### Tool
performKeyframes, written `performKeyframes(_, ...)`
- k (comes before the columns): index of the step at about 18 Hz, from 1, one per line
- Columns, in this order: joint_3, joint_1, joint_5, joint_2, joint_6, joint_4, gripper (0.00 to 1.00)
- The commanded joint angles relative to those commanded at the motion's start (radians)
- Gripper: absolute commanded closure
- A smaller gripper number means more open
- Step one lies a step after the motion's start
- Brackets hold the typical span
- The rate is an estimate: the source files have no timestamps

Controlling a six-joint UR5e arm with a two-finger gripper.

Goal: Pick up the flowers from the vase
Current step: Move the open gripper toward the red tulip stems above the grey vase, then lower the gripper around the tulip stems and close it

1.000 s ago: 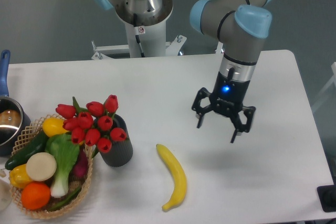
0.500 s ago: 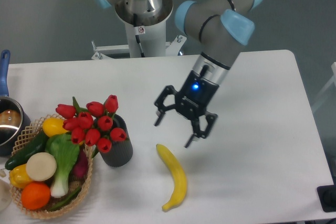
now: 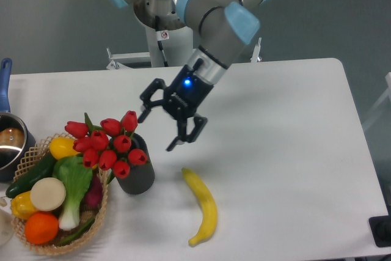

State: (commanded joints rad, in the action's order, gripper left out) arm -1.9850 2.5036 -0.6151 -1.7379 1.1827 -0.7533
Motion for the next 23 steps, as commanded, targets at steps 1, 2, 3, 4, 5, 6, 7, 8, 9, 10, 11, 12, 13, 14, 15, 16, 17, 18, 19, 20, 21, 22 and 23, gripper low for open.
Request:
performKeyframes(1,0.005,-0.011,0.0,-0.014,0.0,0.003,0.0)
performKeyframes(2,0.012,-0.026,0.0,-0.028,0.0,0.009,0.0)
performKeyframes(3,0.021,-0.04,0.0,-0.038,0.0,0.009,0.0)
performKeyframes(4,0.028,-0.045,0.002,-0.051,-0.002,0.009,0.0)
performKeyframes(5,0.037,-0.051,0.003,-0.064,-0.002,0.011,0.0)
performKeyframes(6,0.052,-0.064,0.003,-0.081,-0.002,0.012,0.0)
performKeyframes(7,0.061,-0.074,0.003,-0.094,-0.003,0.012,0.03)
performKeyframes(8,0.063,-0.075,0.003,-0.097,-0.003,0.012,0.18)
performKeyframes(9,0.061,-0.075,0.003,-0.098,-0.003,0.012,0.45)
performKeyframes(10,0.063,-0.075,0.003,-0.103,-0.002,0.012,0.73)
performKeyframes(11,0.069,-0.075,0.003,-0.107,-0.002,0.012,0.91)
performKeyframes(12,0.08,-0.072,0.003,-0.115,-0.002,0.011,1.0)
performKeyframes(13,0.083,-0.069,0.003,-0.117,0.0,0.012,1.0)
performKeyframes(14,0.089,-0.068,0.003,-0.117,0.0,0.012,1.0)
performKeyframes(15,0.091,-0.066,0.003,-0.117,0.0,0.012,1.0)
performKeyframes(16,0.092,-0.063,0.003,-0.115,0.0,0.012,1.0)
performKeyframes(17,0.092,-0.06,0.005,-0.114,-0.002,0.012,1.0)
performKeyframes(18,0.094,-0.054,0.005,-0.111,-0.002,0.012,1.0)
performKeyframes(19,0.1,-0.055,0.005,-0.109,-0.003,0.012,1.0)
performKeyframes(20,0.107,-0.054,0.005,-0.109,-0.015,0.012,1.0)
performKeyframes(21,0.115,-0.054,0.005,-0.109,-0.035,0.012,1.0)
performKeyframes(22,0.121,-0.052,0.006,-0.107,-0.055,0.012,1.0)
performKeyframes(23,0.126,-0.054,0.006,-0.101,-0.076,0.012,1.0)
